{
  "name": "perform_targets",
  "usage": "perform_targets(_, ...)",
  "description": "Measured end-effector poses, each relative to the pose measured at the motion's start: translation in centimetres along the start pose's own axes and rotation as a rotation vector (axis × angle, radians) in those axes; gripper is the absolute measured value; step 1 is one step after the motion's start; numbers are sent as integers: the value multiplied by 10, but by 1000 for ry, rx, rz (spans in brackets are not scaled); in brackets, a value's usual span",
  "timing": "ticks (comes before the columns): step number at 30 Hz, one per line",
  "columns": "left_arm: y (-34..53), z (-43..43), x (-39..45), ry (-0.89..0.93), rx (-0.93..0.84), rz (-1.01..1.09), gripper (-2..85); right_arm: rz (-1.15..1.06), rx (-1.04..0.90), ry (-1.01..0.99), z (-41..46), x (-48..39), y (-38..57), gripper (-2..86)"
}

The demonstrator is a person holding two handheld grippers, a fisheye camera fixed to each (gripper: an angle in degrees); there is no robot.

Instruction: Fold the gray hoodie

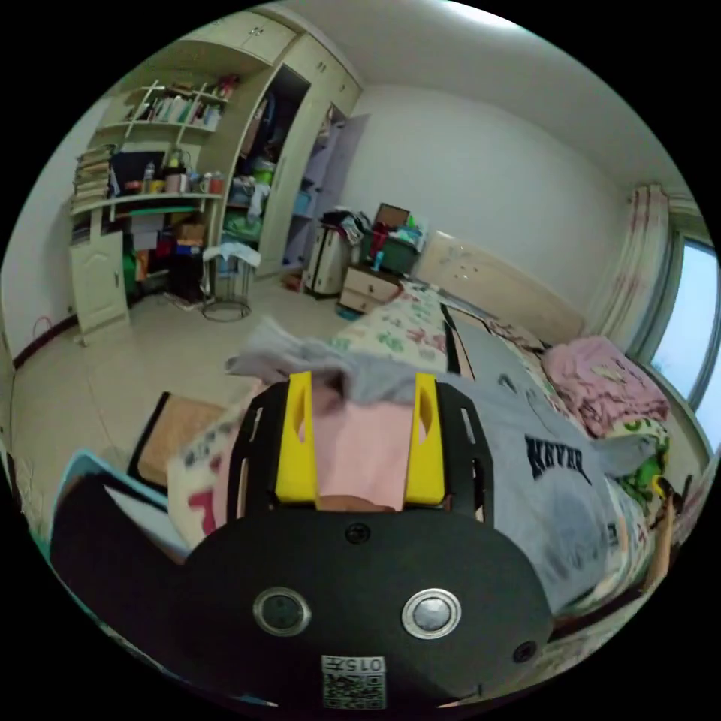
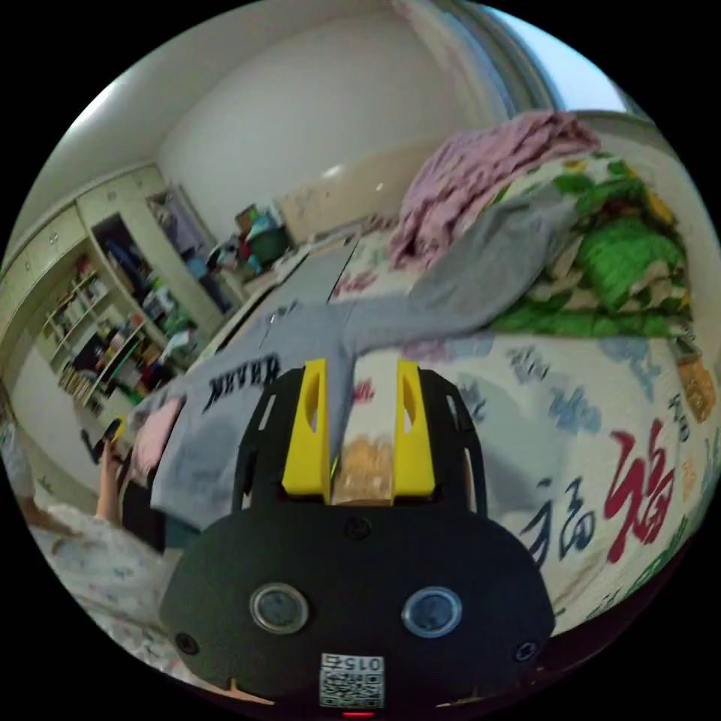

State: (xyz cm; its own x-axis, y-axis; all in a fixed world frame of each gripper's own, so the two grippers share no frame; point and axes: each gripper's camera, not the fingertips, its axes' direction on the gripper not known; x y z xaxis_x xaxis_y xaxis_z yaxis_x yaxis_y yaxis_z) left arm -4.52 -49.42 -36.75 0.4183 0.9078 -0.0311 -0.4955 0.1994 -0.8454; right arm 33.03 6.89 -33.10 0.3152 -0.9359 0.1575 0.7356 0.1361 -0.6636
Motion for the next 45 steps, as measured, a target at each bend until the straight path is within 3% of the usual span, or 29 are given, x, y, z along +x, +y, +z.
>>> perform_targets(4, 127, -15, 6, 353, -135, -37, 165, 28, -162, -97, 28, -4, 70, 147)
perform_targets(7, 184, -10, 41, 434, -260, -5, 171, 14, -204, -114, 33, -20, 104, 164)
perform_targets(16, 201, 36, 101, 623, -462, 143, 114, -29, -251, -31, 27, -32, 110, 108)
perform_targets(22, 179, 8, 93, 638, -394, 185, 12, -43, -219, -99, -6, -22, 115, 44)
perform_targets(30, 162, -21, 112, 414, -468, 346, 13, -65, -337, 81, 23, -18, 168, 34)
perform_targets(35, 155, -25, 124, 363, -521, 371, 32, -109, -382, 46, 20, -19, 181, 64)
perform_targets(37, 136, -55, 117, 335, -459, 397, 53, -136, -375, 104, 9, -24, 188, 81)
perform_targets(40, 100, -107, 111, 233, -290, 432, 71, -166, -193, 266, -27, -37, 198, 82)
perform_targets(45, 36, -169, 158, 91, 167, 514, 72, -350, 400, 339, -76, -103, 209, 67)
